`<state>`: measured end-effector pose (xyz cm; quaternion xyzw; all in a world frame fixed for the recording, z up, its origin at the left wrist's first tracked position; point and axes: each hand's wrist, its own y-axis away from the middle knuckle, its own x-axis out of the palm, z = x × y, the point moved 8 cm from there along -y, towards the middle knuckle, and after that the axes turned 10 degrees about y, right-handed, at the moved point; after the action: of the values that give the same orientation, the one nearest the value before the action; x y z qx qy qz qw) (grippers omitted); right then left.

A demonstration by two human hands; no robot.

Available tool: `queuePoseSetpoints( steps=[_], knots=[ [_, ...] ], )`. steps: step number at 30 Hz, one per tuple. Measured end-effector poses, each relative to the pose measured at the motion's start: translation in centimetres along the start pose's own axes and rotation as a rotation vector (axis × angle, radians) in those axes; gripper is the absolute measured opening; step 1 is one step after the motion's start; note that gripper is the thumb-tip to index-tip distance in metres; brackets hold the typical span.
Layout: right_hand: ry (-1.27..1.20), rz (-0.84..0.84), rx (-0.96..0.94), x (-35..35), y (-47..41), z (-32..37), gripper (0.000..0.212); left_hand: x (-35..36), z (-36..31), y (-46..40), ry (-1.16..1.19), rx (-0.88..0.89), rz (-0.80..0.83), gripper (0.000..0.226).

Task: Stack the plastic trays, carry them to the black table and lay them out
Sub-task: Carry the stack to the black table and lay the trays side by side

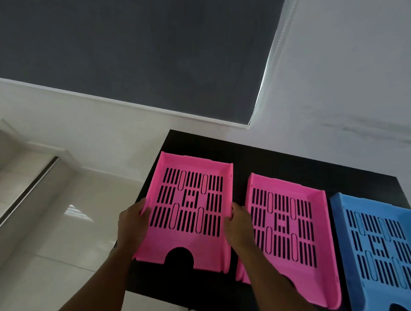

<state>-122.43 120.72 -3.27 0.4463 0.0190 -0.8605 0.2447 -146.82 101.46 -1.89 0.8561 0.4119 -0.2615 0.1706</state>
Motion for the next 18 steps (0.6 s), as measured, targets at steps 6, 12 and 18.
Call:
queuePoseSetpoints(
  steps=[6,12,18],
  knots=[
    [0.138,0.062,0.018,1.9,-0.3,-0.3,0.043,1.1,1.9,-1.1,0.026,-0.042,0.061,0.019],
    [0.177,0.061,0.038,2.2,-0.7,-0.8,0.047,2.6,2.8,-1.6,0.067,-0.068,0.111,0.015],
    [0.054,-0.012,0.059,0.5,-0.7,-1.5,0.037,3.6,2.6,-2.3,0.115,-0.078,0.126,0.02]
  ],
)
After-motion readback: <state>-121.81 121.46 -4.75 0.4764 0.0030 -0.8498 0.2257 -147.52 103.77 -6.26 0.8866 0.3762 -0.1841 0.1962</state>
